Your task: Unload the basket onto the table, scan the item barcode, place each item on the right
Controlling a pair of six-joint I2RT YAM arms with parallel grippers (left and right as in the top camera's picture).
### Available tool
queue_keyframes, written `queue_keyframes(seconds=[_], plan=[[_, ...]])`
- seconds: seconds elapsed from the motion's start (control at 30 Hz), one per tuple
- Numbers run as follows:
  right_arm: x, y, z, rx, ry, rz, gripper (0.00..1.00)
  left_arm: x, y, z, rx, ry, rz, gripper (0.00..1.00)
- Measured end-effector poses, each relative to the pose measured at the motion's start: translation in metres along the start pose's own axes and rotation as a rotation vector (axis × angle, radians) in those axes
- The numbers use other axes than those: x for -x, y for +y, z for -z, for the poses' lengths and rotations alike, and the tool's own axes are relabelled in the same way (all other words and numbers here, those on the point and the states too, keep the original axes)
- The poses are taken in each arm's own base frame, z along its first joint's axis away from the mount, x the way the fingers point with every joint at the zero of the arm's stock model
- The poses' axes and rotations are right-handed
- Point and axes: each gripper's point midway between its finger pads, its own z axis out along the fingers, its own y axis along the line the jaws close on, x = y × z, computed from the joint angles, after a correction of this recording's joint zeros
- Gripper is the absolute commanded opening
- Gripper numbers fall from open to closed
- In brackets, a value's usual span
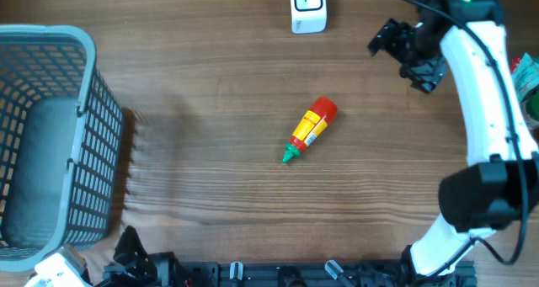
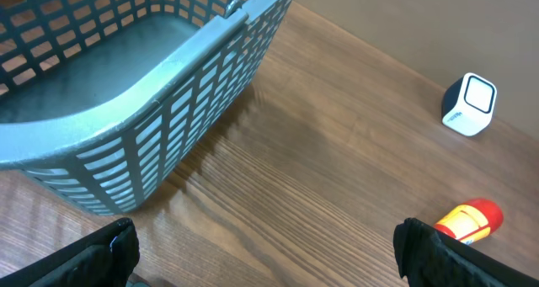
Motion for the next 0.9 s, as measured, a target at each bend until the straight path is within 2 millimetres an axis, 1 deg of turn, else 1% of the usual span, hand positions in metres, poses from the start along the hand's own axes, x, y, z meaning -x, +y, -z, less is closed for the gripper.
queue_keyframes(seconds=[0.03,0.07,0.1,0.17,0.2,0.27,0.3,0.33,0.37,0.43,0.47,0.5,0.53,0.57,0.6,0.67,0.7,0.73,0.8,0.83,0.87,0.9], plan=[[-0.005,-0.011,-0.003,-0.01,0.018,0.013,0.99,0.0,0.0,0.0,0.0,0.0,0.0,1.0],[-0.012,-0.017,-0.013,-0.023,0.041,0.026,1.0,0.0,0.0,0.0,0.0,0.0,0.0,1.0],[-0.023,-0.024,-0.032,-0.045,0.082,0.037,1.0,0.0,0.0,0.0,0.0,0.0,0.0,1.0],[-0.036,-0.028,-0.053,-0.067,0.119,0.057,1.0,0.0,0.0,0.0,0.0,0.0,0.0,1.0],[-0.042,-0.028,-0.057,-0.074,0.133,0.068,1.0,0.0,0.0,0.0,0.0,0.0,0.0,1.0],[-0.05,-0.024,-0.057,-0.075,0.148,0.102,1.0,0.0,0.0,0.0,0.0,0.0,0.0,1.0],[-0.054,-0.024,-0.055,-0.079,0.157,0.118,1.0,0.0,0.0,0.0,0.0,0.0,0.0,1.0],[-0.059,-0.029,-0.048,-0.089,0.164,0.129,1.0,0.0,0.0,0.0,0.0,0.0,0.0,1.0],[-0.06,-0.032,-0.038,-0.085,0.141,0.137,1.0,0.0,0.0,0.0,0.0,0.0,0.0,1.0],[-0.066,-0.041,-0.01,-0.033,0.045,0.149,1.0,0.0,0.0,0.0,0.0,0.001,0.0,1.0],[-0.066,-0.041,0.007,0.034,-0.055,0.155,1.0,0.0,0.0,0.0,0.0,-0.001,0.0,1.0],[-0.065,-0.041,0.017,0.086,-0.128,0.159,0.94,0.0,0.0,0.0,0.001,0.0,0.0,1.0],[-0.062,-0.038,0.022,0.128,-0.179,0.157,0.87,0.0,0.0,0.0,0.0,0.0,0.0,1.0],[-0.057,-0.032,0.023,0.163,-0.216,0.152,0.98,0.0,0.0,0.0,0.0,0.0,0.0,1.0],[-0.053,-0.027,0.021,0.184,-0.23,0.149,1.0,0.0,0.0,0.0,0.0,0.0,0.0,1.0],[-0.047,-0.012,0.02,0.248,-0.244,0.155,1.0,0.0,0.0,0.0,0.0,0.0,0.0,1.0],[-0.046,-0.003,0.016,0.269,-0.235,0.166,1.0,0.0,0.0,0.0,0.0,0.0,0.0,1.0],[-0.051,0.008,0.001,0.269,-0.202,0.189,0.99,0.0,0.0,0.0,0.0,0.0,0.0,1.0],[-0.062,0.021,-0.024,0.25,-0.137,0.222,0.99,0.0,0.0,0.0,0.0,0.0,0.0,1.0],[-0.071,0.03,-0.041,0.237,-0.099,0.235,0.98,0.0,0.0,0.0,0.0,0.001,0.0,1.0],[-0.09,0.044,-0.075,0.204,-0.025,0.268,0.98,0.0,0.0,0.0,0.0,0.0,0.0,1.0],[-0.096,0.049,-0.088,0.197,-0.006,0.278,0.98,0.0,0.0,0.0,0.0,0.0,0.0,1.0]])
